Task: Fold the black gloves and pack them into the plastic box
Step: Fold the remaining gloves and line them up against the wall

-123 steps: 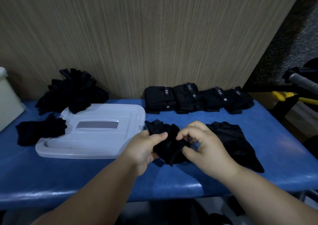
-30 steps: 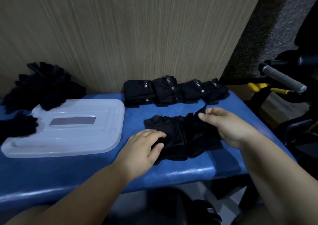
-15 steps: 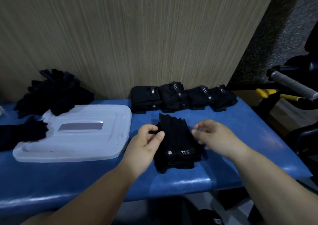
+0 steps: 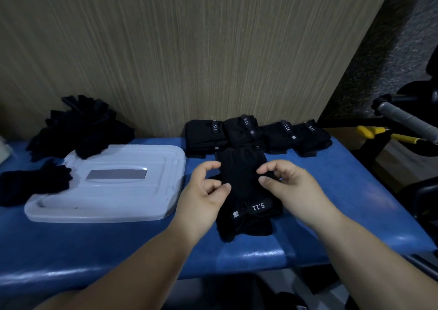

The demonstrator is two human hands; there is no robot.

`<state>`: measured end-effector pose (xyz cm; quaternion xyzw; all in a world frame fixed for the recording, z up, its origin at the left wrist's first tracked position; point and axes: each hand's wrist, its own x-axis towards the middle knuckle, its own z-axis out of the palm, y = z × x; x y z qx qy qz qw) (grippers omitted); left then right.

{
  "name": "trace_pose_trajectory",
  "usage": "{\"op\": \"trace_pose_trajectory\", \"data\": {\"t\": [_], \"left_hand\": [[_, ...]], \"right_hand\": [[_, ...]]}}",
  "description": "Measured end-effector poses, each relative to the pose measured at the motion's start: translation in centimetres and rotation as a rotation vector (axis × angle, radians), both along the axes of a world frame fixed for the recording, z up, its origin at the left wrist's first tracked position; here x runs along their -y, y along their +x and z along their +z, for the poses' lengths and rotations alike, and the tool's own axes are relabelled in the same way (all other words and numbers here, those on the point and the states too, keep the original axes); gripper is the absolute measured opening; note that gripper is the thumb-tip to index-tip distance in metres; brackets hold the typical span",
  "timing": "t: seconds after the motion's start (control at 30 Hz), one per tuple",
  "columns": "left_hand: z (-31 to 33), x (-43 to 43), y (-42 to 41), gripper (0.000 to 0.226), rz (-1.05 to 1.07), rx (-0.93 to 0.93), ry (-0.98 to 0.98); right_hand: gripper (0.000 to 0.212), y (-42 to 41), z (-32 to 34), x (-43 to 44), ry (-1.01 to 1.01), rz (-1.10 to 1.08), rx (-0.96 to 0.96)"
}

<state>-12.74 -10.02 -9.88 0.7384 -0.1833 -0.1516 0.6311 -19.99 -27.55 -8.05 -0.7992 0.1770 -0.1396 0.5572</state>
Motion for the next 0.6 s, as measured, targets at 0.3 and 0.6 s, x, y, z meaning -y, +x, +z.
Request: {"op": "trace_pose_trajectory", "data": {"t": [0.3, 0.6], "left_hand": [[-0.9, -0.9, 0.3, 0.032, 0.013, 0.097, 0.280], [-1.8, -1.1, 0.2, 0.043, -0.011, 0.648, 0.429]], "right_hand": [[0.019, 0.0, -1.0, -0.7, -0.169, 0.044, -0.124], [0.033, -0.4, -1.2, -1.1, -0.556, 0.042, -0.227]]}}
